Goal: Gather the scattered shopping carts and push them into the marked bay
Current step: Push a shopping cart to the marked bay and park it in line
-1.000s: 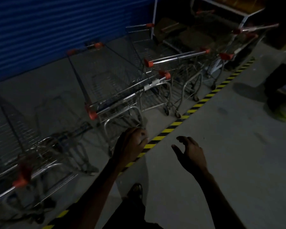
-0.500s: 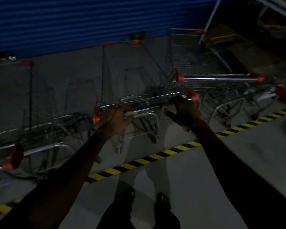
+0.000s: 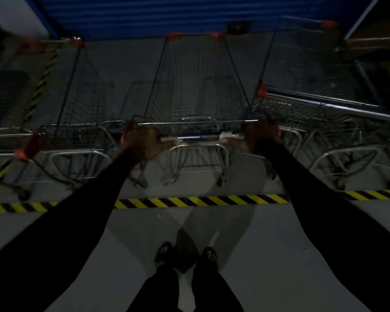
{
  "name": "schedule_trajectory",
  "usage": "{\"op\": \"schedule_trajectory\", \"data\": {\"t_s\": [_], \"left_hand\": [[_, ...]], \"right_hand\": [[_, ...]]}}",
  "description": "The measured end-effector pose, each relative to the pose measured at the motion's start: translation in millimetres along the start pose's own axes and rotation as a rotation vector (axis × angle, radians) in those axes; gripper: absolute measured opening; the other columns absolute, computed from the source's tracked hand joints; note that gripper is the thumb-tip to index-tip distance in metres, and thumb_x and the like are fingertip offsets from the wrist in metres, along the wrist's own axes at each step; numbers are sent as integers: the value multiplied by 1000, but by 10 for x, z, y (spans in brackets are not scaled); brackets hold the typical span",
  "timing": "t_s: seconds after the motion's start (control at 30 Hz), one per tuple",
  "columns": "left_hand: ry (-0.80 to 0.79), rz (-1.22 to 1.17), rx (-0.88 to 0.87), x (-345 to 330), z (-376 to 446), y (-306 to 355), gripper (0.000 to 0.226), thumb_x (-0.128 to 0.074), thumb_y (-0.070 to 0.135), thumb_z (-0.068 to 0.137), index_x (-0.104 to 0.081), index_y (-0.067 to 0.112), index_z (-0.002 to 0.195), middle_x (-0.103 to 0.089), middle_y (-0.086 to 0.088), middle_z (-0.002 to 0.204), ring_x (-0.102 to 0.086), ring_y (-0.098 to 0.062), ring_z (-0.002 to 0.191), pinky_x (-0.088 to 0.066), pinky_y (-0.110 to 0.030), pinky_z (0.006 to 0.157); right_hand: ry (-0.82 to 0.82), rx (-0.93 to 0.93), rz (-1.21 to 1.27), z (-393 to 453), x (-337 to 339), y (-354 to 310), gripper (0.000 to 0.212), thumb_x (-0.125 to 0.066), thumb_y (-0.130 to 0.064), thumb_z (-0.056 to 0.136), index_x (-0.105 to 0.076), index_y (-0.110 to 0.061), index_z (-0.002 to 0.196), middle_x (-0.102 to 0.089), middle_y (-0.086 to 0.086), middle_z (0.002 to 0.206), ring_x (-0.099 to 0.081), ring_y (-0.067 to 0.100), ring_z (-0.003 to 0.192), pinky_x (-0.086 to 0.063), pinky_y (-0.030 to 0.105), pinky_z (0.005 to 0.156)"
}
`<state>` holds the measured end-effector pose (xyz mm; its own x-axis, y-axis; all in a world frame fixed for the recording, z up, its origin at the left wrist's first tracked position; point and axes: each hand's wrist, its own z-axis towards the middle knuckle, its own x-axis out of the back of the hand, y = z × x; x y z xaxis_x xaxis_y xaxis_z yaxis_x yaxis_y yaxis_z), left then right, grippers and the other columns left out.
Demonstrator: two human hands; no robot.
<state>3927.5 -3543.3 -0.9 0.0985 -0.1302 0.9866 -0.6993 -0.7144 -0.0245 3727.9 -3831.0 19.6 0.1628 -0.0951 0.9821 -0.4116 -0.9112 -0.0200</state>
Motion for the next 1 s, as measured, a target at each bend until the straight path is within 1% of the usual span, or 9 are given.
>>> {"op": "schedule_trajectory", "data": {"t_s": [0.1,0.2,0.27,0.37,0.43,0.5,0.57,0.93,1.0], "left_hand": [[73,6,-10,3,-348,46,88,-29,102,79,-72,44,128,-77,4,124,-64,-24,129,-23,-52,127],[79,118,-6,-21,-651,28,103,-12,106,73,-81,35,98,-79,1,90,-73,-24,107,-32,-51,123],[30,60,28,-57,-861,29,115,-5,111,64,-81,31,97,-79,0,91,-73,-24,105,-36,-51,119],[-48,23,65,-127,-1162,26,116,-6,115,59,-81,35,97,-77,5,81,-73,-19,106,-25,-54,123],[-73,51,51,-180,-1390,24,115,-4,114,61,-80,34,92,-76,6,75,-73,-16,104,-14,-59,126],[-90,39,28,-210,-1641,-5,115,-3,113,63,-78,31,91,-75,6,76,-73,-19,106,-10,-60,126],[-85,12,11,-215,-1915,-70,112,-5,113,65,-76,31,91,-71,8,74,-73,-20,106,-9,-62,126],[-128,-12,-24,-455,-3187,-805,117,-11,116,60,-73,39,124,-77,3,124,-66,-22,126,-11,-58,125],[-167,-26,-13,-463,-3273,-913,121,-10,117,56,-70,41,129,-72,6,134,-61,-22,133,-7,-60,125]], "right_hand": [[14,24,36,-211,-60,-67,88,-30,-106,75,-76,-31,74,-75,2,81,-73,26,95,-40,53,115],[28,75,111,-473,-111,-180,70,-41,-94,85,-61,-36,52,-54,-11,47,-50,5,56,-48,32,97],[-32,135,136,-706,-171,-264,58,-36,-90,90,-56,-48,55,-57,-13,45,-49,1,54,-40,17,74],[49,128,71,-975,-265,-322,67,-27,-102,79,-71,-52,73,-73,1,66,-71,17,69,-48,30,67],[-35,39,9,-1144,-316,-411,89,-27,-105,74,-81,-35,83,-77,1,82,-75,20,90,-51,38,87],[-128,-20,-35,-1373,-339,-580,97,-22,-106,74,-81,-37,109,-80,-1,105,-70,20,113,-20,53,124],[-125,-35,-53,-1645,-341,-761,98,-17,-106,73,-77,-43,117,-78,-6,116,-64,18,126,5,54,127],[-119,-30,-50,-2731,-581,-1872,109,3,-114,53,-71,-35,67,-63,-16,75,-68,16,110,-22,61,123],[-154,-14,-2,-2765,-560,-2002,113,4,-115,48,-75,-40,80,-70,-12,86,-68,20,111,-35,59,118]]}}
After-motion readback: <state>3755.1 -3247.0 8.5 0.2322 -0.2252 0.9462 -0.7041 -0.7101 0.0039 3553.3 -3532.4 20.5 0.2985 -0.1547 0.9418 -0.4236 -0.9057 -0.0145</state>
